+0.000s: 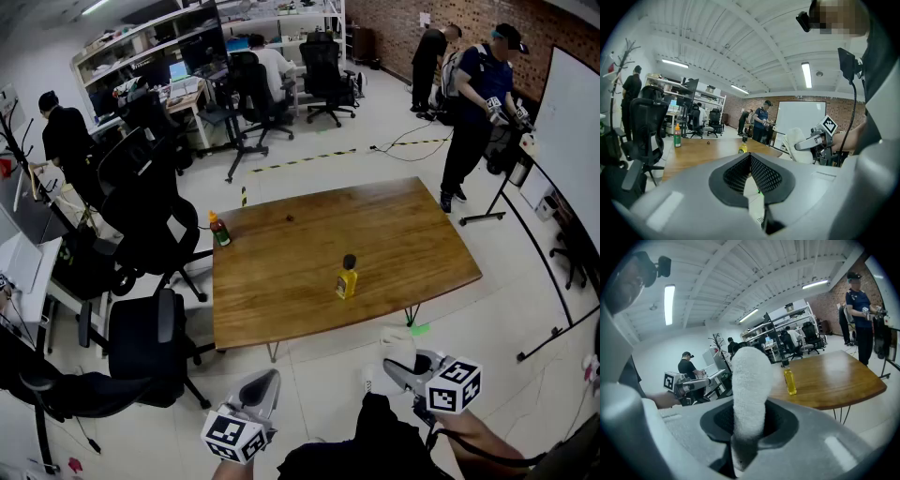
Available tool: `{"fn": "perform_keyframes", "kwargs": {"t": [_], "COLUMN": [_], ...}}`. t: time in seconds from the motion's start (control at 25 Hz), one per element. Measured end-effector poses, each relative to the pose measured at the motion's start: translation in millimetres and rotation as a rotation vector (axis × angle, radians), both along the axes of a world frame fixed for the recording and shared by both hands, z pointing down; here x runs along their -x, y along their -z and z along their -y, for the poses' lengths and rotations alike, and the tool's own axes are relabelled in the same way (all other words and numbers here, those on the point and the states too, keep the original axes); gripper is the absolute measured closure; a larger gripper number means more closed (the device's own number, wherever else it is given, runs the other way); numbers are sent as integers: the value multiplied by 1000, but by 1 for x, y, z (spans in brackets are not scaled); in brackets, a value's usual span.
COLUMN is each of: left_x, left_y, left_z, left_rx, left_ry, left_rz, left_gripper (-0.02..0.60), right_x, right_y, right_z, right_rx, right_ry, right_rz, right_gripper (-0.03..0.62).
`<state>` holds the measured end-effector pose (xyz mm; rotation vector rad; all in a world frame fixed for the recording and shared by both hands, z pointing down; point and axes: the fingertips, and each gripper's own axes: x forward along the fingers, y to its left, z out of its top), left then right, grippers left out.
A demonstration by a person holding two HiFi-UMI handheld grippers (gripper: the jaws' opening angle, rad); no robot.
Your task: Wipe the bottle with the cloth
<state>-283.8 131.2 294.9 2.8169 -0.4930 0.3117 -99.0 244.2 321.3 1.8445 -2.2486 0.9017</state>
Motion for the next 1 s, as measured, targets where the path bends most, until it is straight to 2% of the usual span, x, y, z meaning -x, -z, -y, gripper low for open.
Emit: {"fn": "perform_keyframes", "kwargs": {"t": [0.2,0.44,0.64,0.84,1.0], "left_x": [-57,-143,-210,-264,-297], "left_y": [-8,-9,-15,-18,-24], "left_z": [27,74,104,117,124], "left_rx": [-48,-75,-104,-110,-136], "left_ry": [0,18,22,33,-15], "left_rz": [21,41,60,120,177], "left_gripper": [532,502,468,417,380], "right_x": [-49,-130,-183,-204,-208], "right_y": [-10,-11,-14,-34,-46], "right_z": [48,104,145,174,199], "right_rx": [-24,-62,-94,-64,-41], "right_ry": [54,94,190,316,366], "right_rz": [23,60,161,260,363], "right_gripper": [520,520,520,520,520]}}
